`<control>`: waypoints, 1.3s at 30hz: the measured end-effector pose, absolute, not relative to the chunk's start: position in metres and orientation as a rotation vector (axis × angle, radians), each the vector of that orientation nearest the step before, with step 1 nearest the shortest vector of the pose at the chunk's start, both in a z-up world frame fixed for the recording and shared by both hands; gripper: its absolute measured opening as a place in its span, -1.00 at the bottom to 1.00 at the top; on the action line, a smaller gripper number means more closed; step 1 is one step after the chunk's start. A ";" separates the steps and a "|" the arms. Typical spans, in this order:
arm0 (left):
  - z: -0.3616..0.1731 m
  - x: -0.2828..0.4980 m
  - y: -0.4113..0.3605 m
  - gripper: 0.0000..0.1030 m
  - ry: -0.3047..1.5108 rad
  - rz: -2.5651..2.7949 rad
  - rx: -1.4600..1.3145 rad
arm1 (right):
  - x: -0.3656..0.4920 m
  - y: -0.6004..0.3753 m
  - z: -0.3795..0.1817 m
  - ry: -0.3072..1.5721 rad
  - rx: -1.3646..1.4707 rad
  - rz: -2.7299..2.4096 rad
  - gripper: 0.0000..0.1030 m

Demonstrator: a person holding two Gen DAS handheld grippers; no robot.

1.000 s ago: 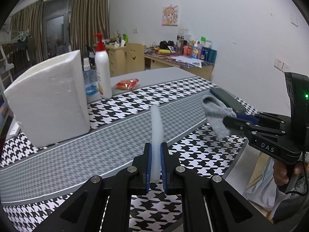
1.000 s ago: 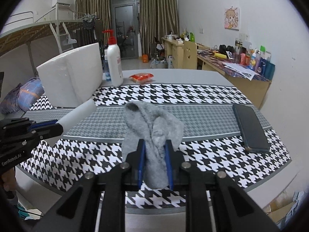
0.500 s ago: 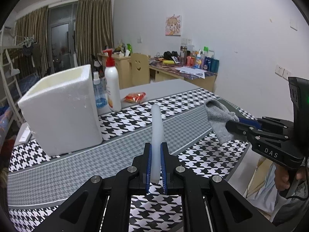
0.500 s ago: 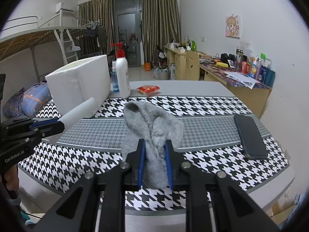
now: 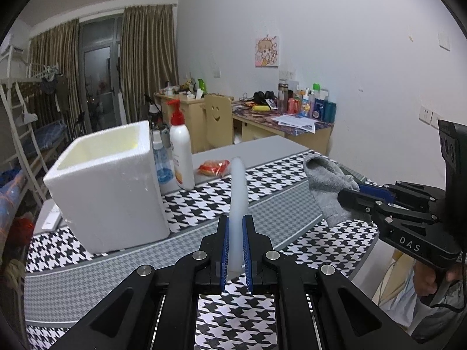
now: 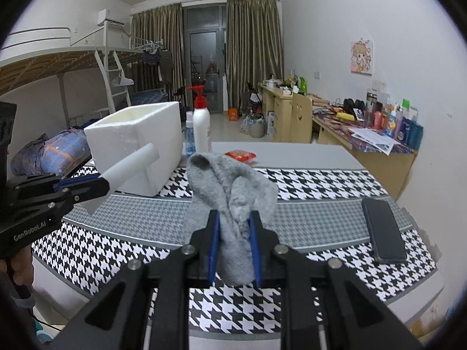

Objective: Organize soft objects
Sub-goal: 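Lift the grey sock with the right tool and carry it over the foam box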

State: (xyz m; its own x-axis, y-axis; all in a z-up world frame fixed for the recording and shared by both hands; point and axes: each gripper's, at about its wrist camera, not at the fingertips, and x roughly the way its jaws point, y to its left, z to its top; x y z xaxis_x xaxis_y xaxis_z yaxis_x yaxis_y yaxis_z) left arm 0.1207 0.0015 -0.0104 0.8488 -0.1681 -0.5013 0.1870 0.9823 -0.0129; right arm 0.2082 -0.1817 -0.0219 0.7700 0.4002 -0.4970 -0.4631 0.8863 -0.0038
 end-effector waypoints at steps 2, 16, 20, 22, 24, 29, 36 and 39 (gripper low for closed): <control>-0.006 0.121 0.003 -0.81 0.517 -0.182 0.039 | 0.209 -0.179 -0.019 0.500 -0.130 0.476 -0.54; 0.019 0.123 0.015 -0.81 0.478 -0.144 0.041 | 0.213 -0.165 0.000 0.443 -0.135 0.508 -0.54; 0.025 0.124 0.018 -0.81 0.463 -0.136 0.046 | 0.214 -0.163 0.005 0.432 -0.134 0.517 -0.54; 0.029 0.124 0.020 -0.81 0.451 -0.130 0.040 | 0.215 -0.162 0.007 0.427 -0.134 0.521 -0.54; 0.032 0.125 0.021 -0.81 0.445 -0.125 0.041 | 0.216 -0.160 0.008 0.426 -0.134 0.524 -0.54; 0.038 0.127 0.025 -0.81 0.433 -0.116 0.043 | 0.216 -0.156 0.014 0.408 -0.132 0.531 -0.54; 0.046 0.133 0.031 -0.81 0.413 -0.100 0.047 | 0.221 -0.147 0.022 0.396 -0.134 0.544 -0.54; 0.050 0.136 0.034 -0.81 0.405 -0.091 0.046 | 0.223 -0.144 0.025 0.389 -0.138 0.550 -0.54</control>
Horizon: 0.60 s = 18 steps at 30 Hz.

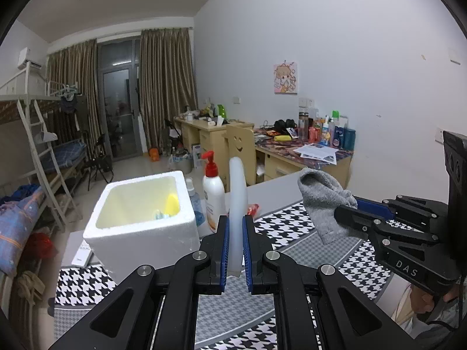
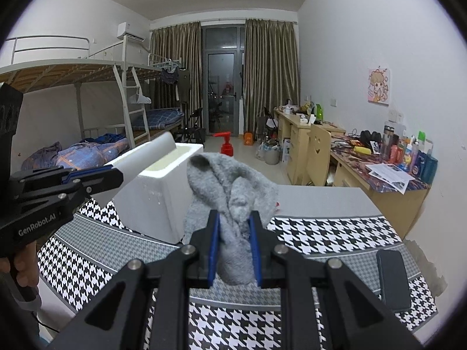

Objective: Organize soft objects
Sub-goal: 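Lift the grey sock with the right tool and carry it over the foam box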

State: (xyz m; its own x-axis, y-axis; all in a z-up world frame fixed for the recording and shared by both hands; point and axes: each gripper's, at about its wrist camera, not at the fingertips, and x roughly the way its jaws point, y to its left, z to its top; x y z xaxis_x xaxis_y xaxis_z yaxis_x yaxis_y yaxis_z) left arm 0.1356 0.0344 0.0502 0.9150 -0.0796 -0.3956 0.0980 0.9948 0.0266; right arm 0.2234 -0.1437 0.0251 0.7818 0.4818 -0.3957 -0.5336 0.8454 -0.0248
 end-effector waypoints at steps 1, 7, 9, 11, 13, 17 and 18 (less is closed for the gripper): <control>0.052 0.137 0.036 -0.81 0.405 -0.088 0.043 | 0.224 -0.143 0.026 0.388 -0.139 0.552 -0.54; 0.058 0.142 0.040 -0.81 0.387 -0.062 0.039 | 0.230 -0.134 0.032 0.379 -0.141 0.565 -0.54; 0.061 0.144 0.042 -0.81 0.382 -0.052 0.041 | 0.231 -0.131 0.033 0.378 -0.143 0.570 -0.54; 0.063 0.147 0.044 -0.81 0.377 -0.043 0.041 | 0.232 -0.128 0.036 0.373 -0.145 0.574 -0.54; 0.066 0.150 0.047 -0.81 0.371 -0.030 0.034 | 0.234 -0.124 0.039 0.369 -0.146 0.581 -0.54; 0.069 0.158 0.053 -0.81 0.363 0.001 0.026 | 0.236 -0.116 0.047 0.360 -0.155 0.594 -0.54; 0.069 0.160 0.055 -0.81 0.363 0.009 0.024 | 0.236 -0.114 0.048 0.357 -0.157 0.600 -0.54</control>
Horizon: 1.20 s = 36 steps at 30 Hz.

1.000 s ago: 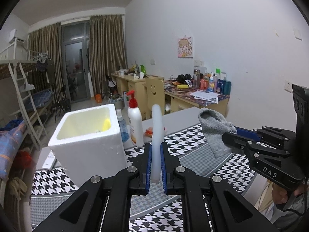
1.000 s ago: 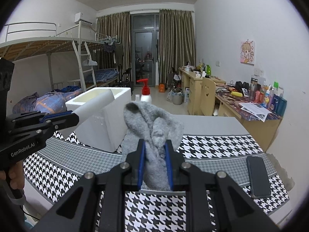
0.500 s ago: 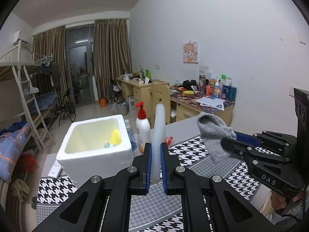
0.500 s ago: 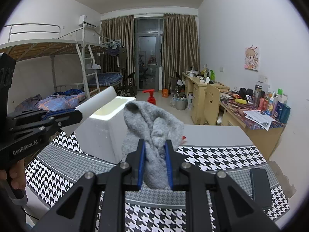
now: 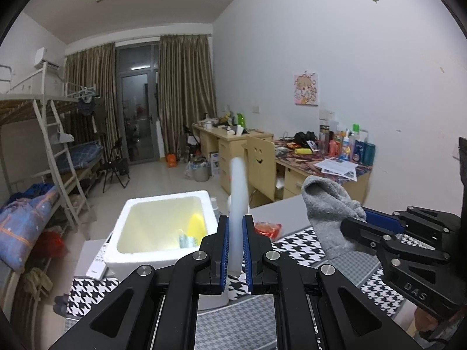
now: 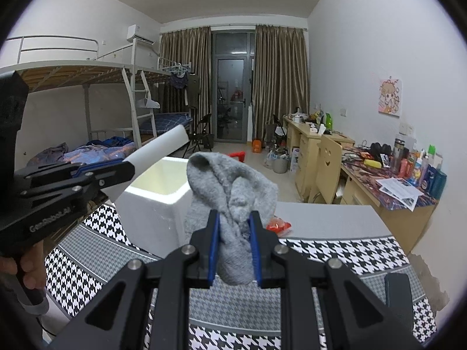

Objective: Organize soft objects
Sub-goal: 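Lift the grey sock with the right tool and carry it over the foam box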

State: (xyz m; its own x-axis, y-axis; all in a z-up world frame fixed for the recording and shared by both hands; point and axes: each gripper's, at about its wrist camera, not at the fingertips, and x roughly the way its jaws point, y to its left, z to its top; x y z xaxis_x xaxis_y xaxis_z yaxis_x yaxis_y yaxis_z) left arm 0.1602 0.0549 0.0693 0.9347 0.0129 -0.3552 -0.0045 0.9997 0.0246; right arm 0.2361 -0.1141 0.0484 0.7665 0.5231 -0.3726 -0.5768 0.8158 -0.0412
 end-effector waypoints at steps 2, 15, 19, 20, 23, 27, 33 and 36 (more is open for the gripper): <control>0.070 0.165 0.061 -0.81 0.364 0.027 0.018 | 0.238 -0.110 0.052 0.350 -0.157 0.604 -0.54; 0.071 0.191 0.087 -0.81 0.366 0.098 0.011 | 0.260 -0.084 0.068 0.325 -0.158 0.614 -0.54; 0.069 0.193 0.092 -0.81 0.368 0.109 0.006 | 0.267 -0.076 0.069 0.346 -0.158 0.627 -0.54; 0.069 0.194 0.093 -0.81 0.368 0.115 0.007 | 0.269 -0.074 0.069 0.346 -0.160 0.628 -0.54; 0.069 0.200 0.097 -0.81 0.375 0.126 0.010 | 0.273 -0.072 0.069 0.350 -0.162 0.634 -0.54; 0.068 0.208 0.101 -0.81 0.389 0.143 0.007 | 0.280 -0.067 0.069 0.365 -0.156 0.638 -0.54; 0.065 0.219 0.107 -0.81 0.399 0.164 0.003 | 0.285 -0.056 0.067 0.379 -0.172 0.649 -0.54; 0.063 0.227 0.114 -0.81 0.409 0.175 -0.005 | 0.290 -0.051 0.067 0.385 -0.178 0.646 -0.54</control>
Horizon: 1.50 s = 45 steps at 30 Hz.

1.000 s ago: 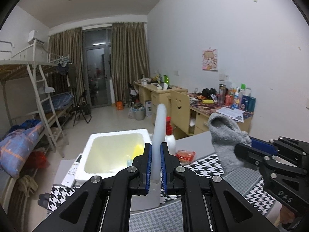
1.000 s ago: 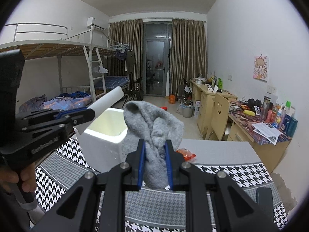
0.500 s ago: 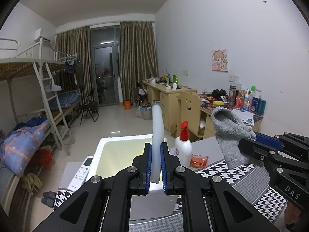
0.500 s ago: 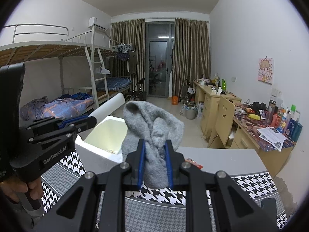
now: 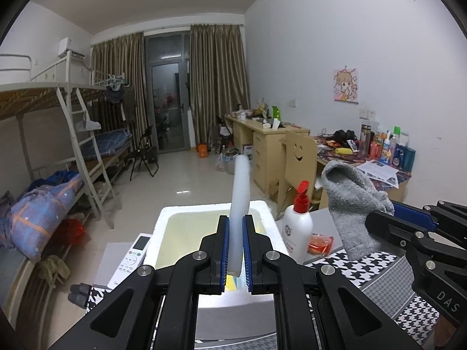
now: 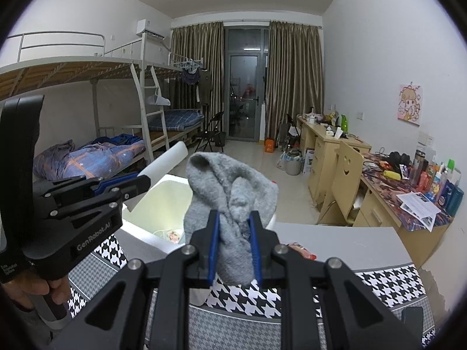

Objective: Organize soft objects
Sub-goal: 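Lift the grey sock with the right tool and carry it over the foam box, then lower the grey sock into the foam box and open the right tool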

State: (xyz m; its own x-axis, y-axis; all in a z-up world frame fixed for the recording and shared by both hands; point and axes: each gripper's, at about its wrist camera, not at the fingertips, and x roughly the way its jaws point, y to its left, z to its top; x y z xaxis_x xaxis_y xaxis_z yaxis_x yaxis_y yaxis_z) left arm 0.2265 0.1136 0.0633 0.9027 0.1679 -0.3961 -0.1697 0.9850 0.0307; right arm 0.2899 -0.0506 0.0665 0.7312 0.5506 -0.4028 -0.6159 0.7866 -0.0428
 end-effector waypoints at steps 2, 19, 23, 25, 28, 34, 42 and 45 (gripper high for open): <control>0.061 0.231 0.118 -0.81 0.418 0.178 -0.009 | 0.295 -0.050 0.065 0.392 -0.178 0.648 -0.54; 0.034 0.267 0.144 -0.64 0.509 0.193 -0.030 | 0.313 -0.029 0.053 0.438 -0.197 0.644 -0.54; 0.037 0.259 0.153 0.34 0.495 0.237 -0.033 | 0.313 -0.028 0.053 0.438 -0.198 0.642 -0.54; 0.041 0.252 0.158 0.71 0.466 0.265 -0.040 | 0.314 -0.028 0.053 0.439 -0.194 0.646 -0.54; 0.045 0.244 0.163 0.85 0.445 0.305 -0.039 | 0.315 -0.023 0.055 0.439 -0.196 0.650 -0.54; 0.051 0.228 0.172 0.98 0.421 0.352 -0.047 | 0.318 -0.015 0.056 0.441 -0.201 0.666 -0.54; 0.054 0.213 0.183 0.98 0.407 0.381 -0.065 | 0.321 0.001 0.054 0.441 -0.221 0.691 -0.54; 0.054 0.207 0.189 0.98 0.402 0.387 -0.069 | 0.324 0.008 0.052 0.448 -0.224 0.701 -0.54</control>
State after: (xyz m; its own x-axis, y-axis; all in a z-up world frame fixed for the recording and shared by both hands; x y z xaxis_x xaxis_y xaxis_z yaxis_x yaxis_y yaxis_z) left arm 0.2067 0.1885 0.0542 0.8484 0.3538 -0.3938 -0.3809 0.9246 0.0102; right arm 0.3242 0.0077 0.0517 0.6747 0.5703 -0.4684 -0.6648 0.7453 -0.0501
